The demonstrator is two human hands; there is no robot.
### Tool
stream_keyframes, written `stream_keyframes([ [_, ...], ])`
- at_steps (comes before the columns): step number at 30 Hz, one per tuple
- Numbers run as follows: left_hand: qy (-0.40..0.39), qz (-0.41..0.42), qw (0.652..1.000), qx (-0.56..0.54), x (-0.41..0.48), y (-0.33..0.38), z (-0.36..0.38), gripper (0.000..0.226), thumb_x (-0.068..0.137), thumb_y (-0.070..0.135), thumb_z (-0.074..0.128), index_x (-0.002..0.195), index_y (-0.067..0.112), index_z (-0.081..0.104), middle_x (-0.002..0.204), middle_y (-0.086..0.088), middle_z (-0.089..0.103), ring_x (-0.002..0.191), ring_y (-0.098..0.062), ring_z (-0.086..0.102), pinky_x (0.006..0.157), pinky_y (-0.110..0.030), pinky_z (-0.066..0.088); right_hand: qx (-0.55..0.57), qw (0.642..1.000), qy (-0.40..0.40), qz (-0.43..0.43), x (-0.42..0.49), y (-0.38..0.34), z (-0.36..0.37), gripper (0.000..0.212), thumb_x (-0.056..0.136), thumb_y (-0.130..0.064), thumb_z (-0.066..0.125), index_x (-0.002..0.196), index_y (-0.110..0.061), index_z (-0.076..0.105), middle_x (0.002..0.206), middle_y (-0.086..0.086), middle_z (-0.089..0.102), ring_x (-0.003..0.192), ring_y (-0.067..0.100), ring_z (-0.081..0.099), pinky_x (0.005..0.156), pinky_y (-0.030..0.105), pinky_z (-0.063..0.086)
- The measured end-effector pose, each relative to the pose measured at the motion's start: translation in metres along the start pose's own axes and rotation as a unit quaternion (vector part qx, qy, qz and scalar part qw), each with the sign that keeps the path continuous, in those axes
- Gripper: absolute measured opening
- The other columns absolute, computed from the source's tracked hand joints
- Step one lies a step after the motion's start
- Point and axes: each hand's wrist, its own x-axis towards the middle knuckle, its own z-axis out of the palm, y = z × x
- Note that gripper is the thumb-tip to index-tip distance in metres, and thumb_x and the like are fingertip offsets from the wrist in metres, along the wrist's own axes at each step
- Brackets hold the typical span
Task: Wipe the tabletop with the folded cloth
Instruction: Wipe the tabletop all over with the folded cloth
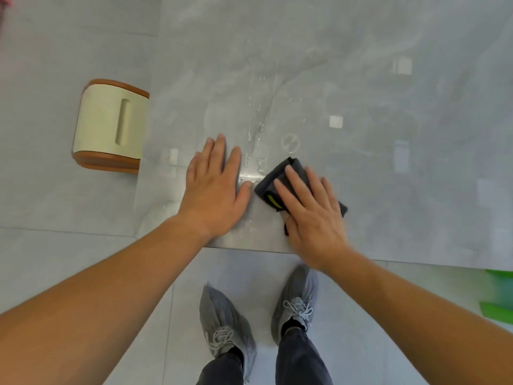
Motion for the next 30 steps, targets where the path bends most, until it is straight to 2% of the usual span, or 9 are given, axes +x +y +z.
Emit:
stream_keyframes([
  [4, -0.007, 0.010, 1.000, -0.004, 0.001, -0.006, -0.003, 0.064, 0.101, 0.050, 0.025, 0.157, 0.023, 0.007, 0.167, -0.007, -0.010, 0.152, -0.024, -0.013, 0.120, -0.042, -0.003, 0.041, 0.981, 0.039, 0.188, 0.066, 0.028, -0.024, 0.055, 0.105, -0.031, 0.034, 0.159, -0.029, 0.022, 0.169, -0.002, 0.007, 0.155, 0.028, -0.001, 0.125, 0.049, 0.002],
  [6, -0.007, 0.013, 1.000, -0.013, 0.001, -0.009, -0.005, 0.063, 0.102, 0.048, 0.026, 0.157, 0.025, 0.009, 0.167, -0.005, -0.009, 0.152, -0.023, -0.012, 0.120, -0.041, -0.003, 0.040, 0.970, 0.061, 0.230, 0.069, 0.008, -0.018, 0.056, 0.104, -0.032, 0.034, 0.159, -0.028, 0.021, 0.169, -0.002, 0.005, 0.155, 0.029, -0.002, 0.125, 0.048, 0.000],
  [10, -0.006, 0.020, 1.000, -0.023, 0.001, -0.010, -0.006, 0.061, 0.102, 0.046, 0.024, 0.157, 0.025, 0.009, 0.167, -0.005, -0.009, 0.152, -0.023, -0.012, 0.121, -0.041, -0.002, 0.014, 0.995, 0.040, 0.093, 0.021, -0.033, 0.005, 0.055, 0.103, -0.034, 0.037, 0.156, -0.023, 0.032, 0.167, 0.002, 0.017, 0.155, 0.032, 0.007, 0.125, 0.051, 0.007],
  [13, -0.013, 0.028, 0.999, -0.024, 0.001, -0.013, -0.009, 0.061, 0.102, 0.046, 0.024, 0.158, 0.026, 0.006, 0.166, -0.004, -0.011, 0.152, -0.022, -0.013, 0.120, -0.040, -0.003, 0.002, 1.000, 0.021, 0.022, 0.031, -0.009, -0.005, 0.055, 0.100, -0.033, 0.039, 0.154, -0.024, 0.037, 0.165, 0.001, 0.023, 0.154, 0.033, 0.014, 0.124, 0.052, 0.011],
  [19, -0.024, 0.038, 0.999, -0.008, 0.003, -0.017, -0.016, 0.058, 0.103, 0.048, 0.020, 0.156, 0.029, 0.009, 0.166, -0.003, -0.007, 0.152, -0.024, -0.009, 0.121, -0.040, -0.001, 0.034, 0.969, 0.059, 0.236, 0.121, 0.032, -0.032, 0.055, 0.106, -0.033, 0.033, 0.159, -0.029, 0.019, 0.169, -0.003, 0.005, 0.155, 0.027, -0.001, 0.125, 0.047, 0.000],
  [23, 0.005, 0.052, 0.999, -0.010, 0.013, -0.014, -0.023, 0.050, 0.101, 0.044, 0.030, 0.146, 0.022, 0.030, 0.159, -0.010, 0.014, 0.147, -0.028, 0.009, 0.119, -0.041, 0.011, 0.014, 0.988, 0.044, 0.149, 0.090, 0.007, -0.020, 0.056, 0.105, -0.036, 0.035, 0.159, -0.027, 0.021, 0.169, -0.002, 0.008, 0.155, 0.028, 0.000, 0.125, 0.046, 0.001],
  [27, 0.005, 0.058, 0.998, -0.034, 0.040, -0.009, -0.027, 0.055, 0.101, 0.041, 0.032, 0.150, 0.017, 0.024, 0.164, -0.012, 0.004, 0.151, -0.027, -0.004, 0.120, -0.039, 0.003, -0.015, 1.000, -0.005, 0.001, 0.089, 0.038, -0.025, 0.055, 0.103, -0.038, 0.034, 0.157, -0.029, 0.028, 0.167, -0.005, 0.013, 0.155, 0.029, 0.007, 0.124, 0.052, 0.010],
  [28, 0.007, 0.057, 0.998, -0.039, 0.049, -0.008, -0.029, 0.056, 0.102, 0.041, 0.032, 0.152, 0.017, 0.021, 0.165, -0.011, 0.000, 0.152, -0.026, -0.007, 0.121, -0.038, 0.001, -0.017, 1.000, 0.001, 0.006, 0.105, 0.052, -0.029, 0.055, 0.102, -0.037, 0.035, 0.156, -0.029, 0.029, 0.167, -0.003, 0.015, 0.155, 0.030, 0.010, 0.123, 0.054, 0.013],
  [30, 0.013, 0.051, 0.998, -0.041, 0.064, -0.007, -0.036, 0.058, 0.102, 0.041, 0.032, 0.153, 0.016, 0.019, 0.166, -0.011, -0.003, 0.152, -0.025, -0.009, 0.121, -0.037, 0.000, 0.002, 0.995, 0.035, 0.098, 0.148, 0.073, -0.042, 0.055, 0.102, -0.034, 0.037, 0.157, -0.029, 0.028, 0.168, 0.000, 0.016, 0.154, 0.032, 0.011, 0.123, 0.055, 0.014],
])
